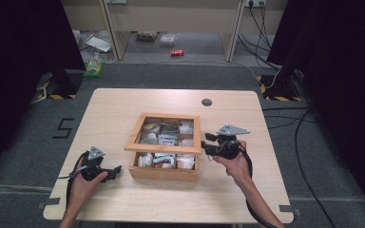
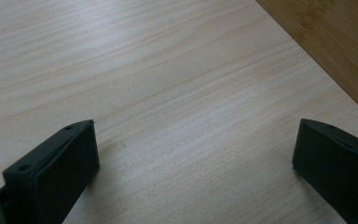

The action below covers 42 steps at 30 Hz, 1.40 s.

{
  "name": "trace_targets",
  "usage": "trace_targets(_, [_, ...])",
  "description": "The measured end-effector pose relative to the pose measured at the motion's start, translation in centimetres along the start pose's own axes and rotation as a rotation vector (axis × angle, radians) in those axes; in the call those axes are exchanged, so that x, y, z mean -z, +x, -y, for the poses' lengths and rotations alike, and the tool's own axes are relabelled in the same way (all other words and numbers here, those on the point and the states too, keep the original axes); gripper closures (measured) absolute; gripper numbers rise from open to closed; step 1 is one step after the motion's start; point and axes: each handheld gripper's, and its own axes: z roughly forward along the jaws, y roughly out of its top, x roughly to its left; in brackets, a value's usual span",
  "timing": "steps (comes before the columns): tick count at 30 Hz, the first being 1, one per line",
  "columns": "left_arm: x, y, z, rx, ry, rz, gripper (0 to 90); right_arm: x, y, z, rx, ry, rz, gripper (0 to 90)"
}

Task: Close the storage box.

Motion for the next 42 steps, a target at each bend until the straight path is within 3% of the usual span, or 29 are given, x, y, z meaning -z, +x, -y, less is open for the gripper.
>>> trace_targets(10, [0.0,0.0,0.0,0.0,0.0,0.0,0.0,-0.3,-0.2,0.9,0.008,0.037,0.023,51.3])
trace_targets(13, [0.0,0.0,0.0,0.0,0.0,0.0,0.0,-0.3,-0.6,1.3,0.03,0.061,0.071,51.8])
trace_targets(15, [0.0,0.0,0.0,0.0,0.0,0.0,0.0,0.0,-0.9,1.2,-0.037,0.002,0.032,52.7])
trace_targets(19, [0.0,0.0,0.0,-0.001,0.0,0.001,0.0,0.7,-0.7,0.3,0.033,0.0,0.084,52.1])
trace_targets(27, [0.0,0.0,0.0,-0.001,0.0,0.001,0.0,1.2,-1.3,0.4,-0.016,-0.005,0.091,51.0])
trace_targets(35, [0.0,0.0,0.0,-0.001,0.0,0.001,0.0,1.6,-2.0,0.8,-0.088,0.011,0.114,39.3])
trace_targets(42, [0.0,0.0,0.0,-0.001,0.0,0.001,0.0,2.3,-2.5,1.6,-0.114,0.028,0.136,34.3])
